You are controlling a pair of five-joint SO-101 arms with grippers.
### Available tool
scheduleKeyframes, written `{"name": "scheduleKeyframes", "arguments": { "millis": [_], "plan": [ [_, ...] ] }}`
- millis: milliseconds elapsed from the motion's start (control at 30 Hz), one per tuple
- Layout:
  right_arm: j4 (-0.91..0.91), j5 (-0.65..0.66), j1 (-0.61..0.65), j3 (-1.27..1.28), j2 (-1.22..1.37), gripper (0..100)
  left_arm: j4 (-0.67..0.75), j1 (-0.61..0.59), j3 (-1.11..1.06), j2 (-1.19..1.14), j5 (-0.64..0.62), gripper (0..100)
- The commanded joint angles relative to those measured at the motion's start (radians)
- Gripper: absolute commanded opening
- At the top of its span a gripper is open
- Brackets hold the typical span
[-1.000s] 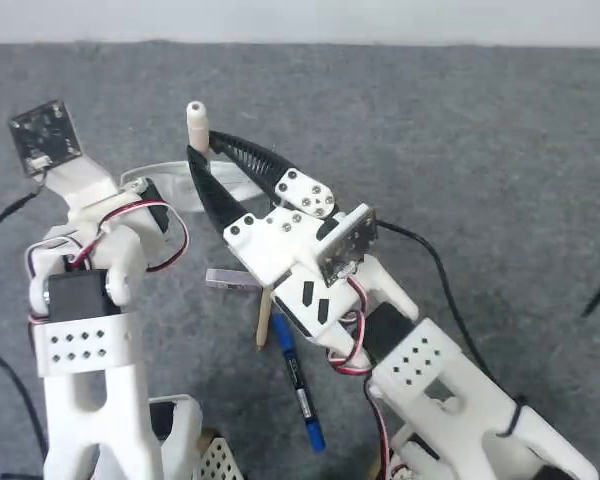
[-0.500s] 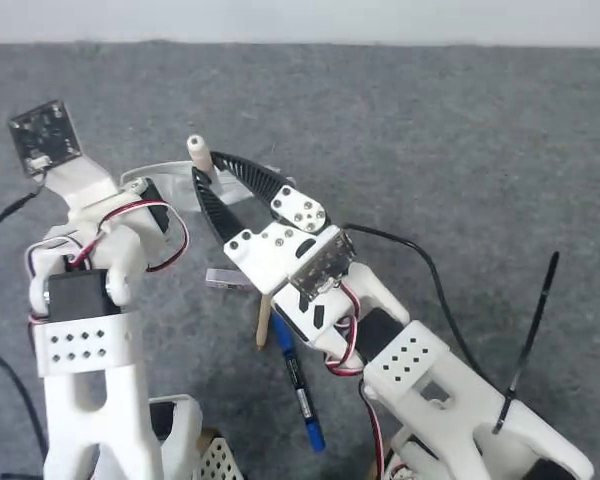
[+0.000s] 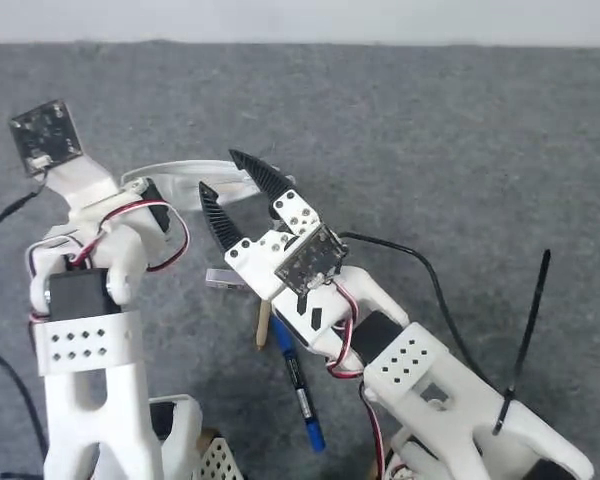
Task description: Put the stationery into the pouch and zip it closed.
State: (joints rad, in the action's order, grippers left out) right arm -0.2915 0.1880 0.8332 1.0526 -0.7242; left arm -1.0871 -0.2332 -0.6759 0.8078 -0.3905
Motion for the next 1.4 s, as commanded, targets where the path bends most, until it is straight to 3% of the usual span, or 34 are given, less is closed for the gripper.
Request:
{"name": "scheduleKeyframes", "arguments": {
  "millis": [0,833,1033,1367],
  "plan": [
    [0.111,0.012,0.002,-0.017,-0.136,15.6,0.035,-0.005,-0.002,-0.011,-0.012,1],
    [0.789,0.006,-0.001,-0.026,-0.444,15.6,0.035,-0.008,-0.018,-0.012,-0.012,1],
    [0.874,-0.126,-0.039,-0.025,-0.452,15.5,0.035,-0.034,-0.019,-0.012,-0.012,1],
    [0.957,-0.137,-0.107,-0.054,-0.45,15.4,0.035,-0.035,-0.018,-0.012,-0.012,1]
  ]
}}
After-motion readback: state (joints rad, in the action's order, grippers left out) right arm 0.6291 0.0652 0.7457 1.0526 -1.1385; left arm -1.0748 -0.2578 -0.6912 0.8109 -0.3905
